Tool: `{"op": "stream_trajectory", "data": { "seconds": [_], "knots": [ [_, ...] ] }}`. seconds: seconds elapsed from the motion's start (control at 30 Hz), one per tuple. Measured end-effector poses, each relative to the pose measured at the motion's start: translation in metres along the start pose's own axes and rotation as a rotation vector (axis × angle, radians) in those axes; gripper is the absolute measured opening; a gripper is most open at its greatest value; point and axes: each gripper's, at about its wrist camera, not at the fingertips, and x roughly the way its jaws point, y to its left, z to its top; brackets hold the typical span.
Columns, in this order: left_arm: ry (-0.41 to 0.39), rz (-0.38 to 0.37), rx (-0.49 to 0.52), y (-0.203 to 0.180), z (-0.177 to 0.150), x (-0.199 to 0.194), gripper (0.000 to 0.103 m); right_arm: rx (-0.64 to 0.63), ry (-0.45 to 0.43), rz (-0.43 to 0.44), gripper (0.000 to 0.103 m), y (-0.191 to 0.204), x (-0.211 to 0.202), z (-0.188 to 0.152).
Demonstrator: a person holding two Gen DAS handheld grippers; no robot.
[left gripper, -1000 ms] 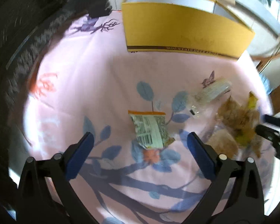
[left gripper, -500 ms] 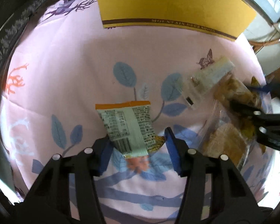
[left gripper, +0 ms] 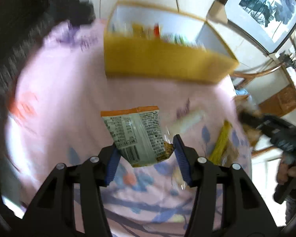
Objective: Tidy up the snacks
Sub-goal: 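Grasp white-label pack with left tool while right tool grasps brown nut bag, drop in box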
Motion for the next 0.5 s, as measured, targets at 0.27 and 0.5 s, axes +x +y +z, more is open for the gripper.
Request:
{"op": "stream_trajectory", "data": {
  "seconds": [0.27, 0.5],
  "knots": [
    [-0.199, 0.183, 0.016, 0.001, 0.138, -0.002, 0.053, -0.015, -0.249, -0.091, 0.038, -0.007, -0.029, 0.121],
    [-0.202, 0.191, 0.066, -0.005, 0.209, 0.038, 0.053, 0.005, -0.216, -0.160, 0.038, -0.032, 0.021, 0.178]
  ]
}}
